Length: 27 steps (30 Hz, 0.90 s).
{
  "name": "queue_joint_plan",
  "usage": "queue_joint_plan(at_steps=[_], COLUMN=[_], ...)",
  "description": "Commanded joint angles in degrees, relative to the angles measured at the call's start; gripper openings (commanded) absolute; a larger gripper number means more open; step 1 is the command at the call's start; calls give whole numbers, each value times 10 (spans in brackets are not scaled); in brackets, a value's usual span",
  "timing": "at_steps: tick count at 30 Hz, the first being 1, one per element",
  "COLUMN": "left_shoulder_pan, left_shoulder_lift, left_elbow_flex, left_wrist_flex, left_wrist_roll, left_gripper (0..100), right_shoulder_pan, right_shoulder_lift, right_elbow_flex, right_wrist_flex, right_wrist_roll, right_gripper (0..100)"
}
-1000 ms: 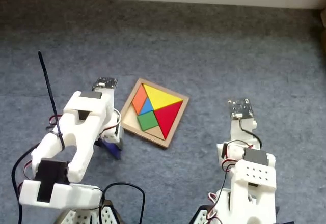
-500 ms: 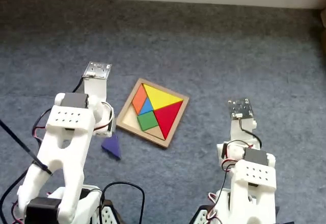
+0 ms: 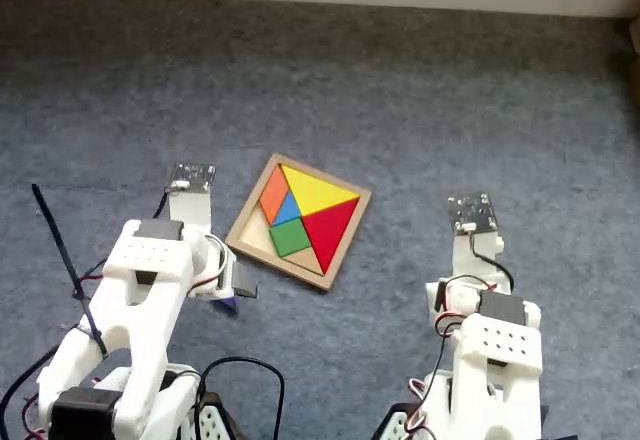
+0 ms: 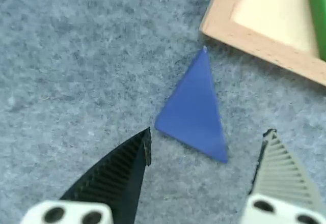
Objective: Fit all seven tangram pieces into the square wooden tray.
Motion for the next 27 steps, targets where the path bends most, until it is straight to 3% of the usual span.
queue_joint_plan(at_steps=[1,20,27], left_shoulder_pan=[0,36,35], left_shoulder_lift=[-16,-15,-22], left_elbow_flex=[11,24,23], left_wrist_flex=[-36,-37,-37], left_wrist_roll=[4,1,-33], left_gripper=[275,230,155], right_shoulder_pan=[5,5,5], right_shoulder_lift=[-11,-9,-9], right_elbow_flex=[-3,-3,-3], right_wrist_flex=[-6,-5,-5], right_wrist_roll=[5,3,4], right_gripper=[9,9,9])
